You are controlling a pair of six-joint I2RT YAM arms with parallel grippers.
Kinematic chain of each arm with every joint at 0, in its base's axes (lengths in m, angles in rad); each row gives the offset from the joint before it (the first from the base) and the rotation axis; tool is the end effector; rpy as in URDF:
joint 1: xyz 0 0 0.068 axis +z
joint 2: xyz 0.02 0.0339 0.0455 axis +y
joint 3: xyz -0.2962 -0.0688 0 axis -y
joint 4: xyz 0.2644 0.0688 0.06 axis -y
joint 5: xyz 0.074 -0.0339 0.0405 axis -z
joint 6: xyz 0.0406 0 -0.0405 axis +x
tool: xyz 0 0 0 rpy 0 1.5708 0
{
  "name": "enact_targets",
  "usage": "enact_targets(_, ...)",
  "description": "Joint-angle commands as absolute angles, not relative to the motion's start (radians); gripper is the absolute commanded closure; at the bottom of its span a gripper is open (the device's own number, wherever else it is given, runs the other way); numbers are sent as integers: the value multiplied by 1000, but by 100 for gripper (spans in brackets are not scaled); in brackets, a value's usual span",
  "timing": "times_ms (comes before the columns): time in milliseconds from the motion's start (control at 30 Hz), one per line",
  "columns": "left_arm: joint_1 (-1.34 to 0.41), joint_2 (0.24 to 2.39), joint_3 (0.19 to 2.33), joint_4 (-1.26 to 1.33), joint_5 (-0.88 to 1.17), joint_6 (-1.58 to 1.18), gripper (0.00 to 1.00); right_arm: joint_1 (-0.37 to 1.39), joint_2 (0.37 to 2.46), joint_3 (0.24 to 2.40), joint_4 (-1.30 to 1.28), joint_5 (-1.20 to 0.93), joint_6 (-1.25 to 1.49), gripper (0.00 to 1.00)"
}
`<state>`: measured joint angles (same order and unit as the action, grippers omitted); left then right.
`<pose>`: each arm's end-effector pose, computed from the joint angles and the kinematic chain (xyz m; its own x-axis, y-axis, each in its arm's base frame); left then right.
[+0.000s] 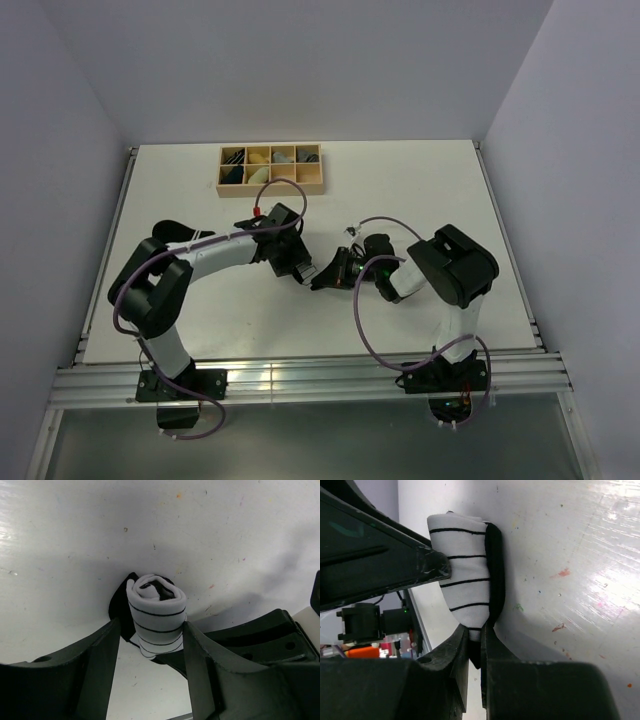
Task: Roll the socks
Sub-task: Roll the sock at the center of the board.
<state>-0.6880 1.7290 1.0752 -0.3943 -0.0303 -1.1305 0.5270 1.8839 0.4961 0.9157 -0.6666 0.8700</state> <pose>0.2868 -0.2341 0.1935 -0.8489 -0.4727 -0.2365 -0.3400 0.8309 -0.4404 0.2576 0.1790 0.0981 -0.9194 0.1600 -0.3594 -0.2614 0.4342 0.8620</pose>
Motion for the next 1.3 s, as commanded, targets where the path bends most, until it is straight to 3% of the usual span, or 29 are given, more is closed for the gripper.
enact_targets(0,-690,1759,1094,-348,-17,-1134,44,515,1925,480,908,-710,900,100)
enact_targets(267,-690,1825,1120,-341,-15,-1118,49,511,1933,508,838,-716,867,98)
enact_targets(333,-690,1836,1123,-342,-15,-1120,54,511,1925,514,813,-712,858,97)
enact_targets(433,-690,1847,1134,-356,-21,-1118,68,511,1881,523,728,-669,810,89)
enact_targets(567,-690,1844,1143,-385,-38,-1114,88,515,1760,534,569,-562,688,66)
enact_targets(667,-690,1841,1155,-416,-49,-1111,98,535,1646,552,431,-421,612,56)
enact_targets(967,-692,1839,1192,-474,-63,-1104,100,788,1428,669,178,121,437,42)
enact_targets(1267,-693,1845,1204,-483,-52,-1098,100,940,1552,791,133,287,364,42)
